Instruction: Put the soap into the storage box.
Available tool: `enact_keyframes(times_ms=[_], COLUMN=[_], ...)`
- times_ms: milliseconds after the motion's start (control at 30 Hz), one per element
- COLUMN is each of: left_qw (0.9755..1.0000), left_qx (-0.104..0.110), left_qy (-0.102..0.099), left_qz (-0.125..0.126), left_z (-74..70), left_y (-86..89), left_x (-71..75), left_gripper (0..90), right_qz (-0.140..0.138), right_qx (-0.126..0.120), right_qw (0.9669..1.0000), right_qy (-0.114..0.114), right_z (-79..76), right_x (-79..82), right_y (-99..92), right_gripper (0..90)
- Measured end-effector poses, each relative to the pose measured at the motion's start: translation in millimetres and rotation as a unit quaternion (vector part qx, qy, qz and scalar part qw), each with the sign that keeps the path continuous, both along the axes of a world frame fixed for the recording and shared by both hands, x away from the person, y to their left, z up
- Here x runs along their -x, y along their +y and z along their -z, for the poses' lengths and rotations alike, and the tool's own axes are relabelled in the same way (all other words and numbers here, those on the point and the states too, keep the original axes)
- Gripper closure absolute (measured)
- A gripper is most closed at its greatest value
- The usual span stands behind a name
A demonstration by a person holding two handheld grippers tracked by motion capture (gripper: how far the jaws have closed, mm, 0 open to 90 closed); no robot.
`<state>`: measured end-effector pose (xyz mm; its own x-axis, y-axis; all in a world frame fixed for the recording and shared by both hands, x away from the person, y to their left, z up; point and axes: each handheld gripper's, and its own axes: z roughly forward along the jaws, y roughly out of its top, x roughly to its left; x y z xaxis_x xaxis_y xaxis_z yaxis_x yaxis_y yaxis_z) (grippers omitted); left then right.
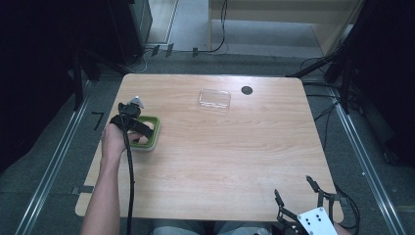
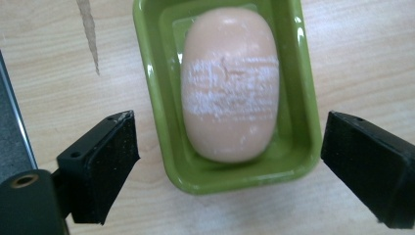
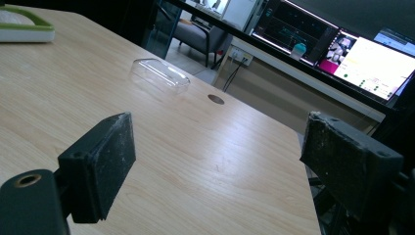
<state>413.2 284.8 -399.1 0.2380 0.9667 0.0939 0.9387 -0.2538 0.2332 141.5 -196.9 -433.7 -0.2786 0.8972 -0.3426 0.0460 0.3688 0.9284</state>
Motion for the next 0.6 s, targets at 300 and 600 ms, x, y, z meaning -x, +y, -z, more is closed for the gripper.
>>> enact_keyframes(times_ms=[300, 600], left_qw=[0.9999, 0.9995], left_qx=[0.001, 0.002], left_qy=[0.012, 0.031], left_qz=[0.004, 0.009], left_z=[-4.5, 4.6], left_y=[0.9, 2.3], left_x=[18.1, 37.8], left_gripper=[4.1, 2.5], right_qz=[-0.001, 0.0], right_qx=[0.002, 0.0], right_qw=[1.0, 1.0], right_qy=[0.0, 0.0], right_z=[-0.4, -0.1], right_x=[0.2, 0.6], right_y=[1.0, 0.8], right_gripper=[13.1, 13.1])
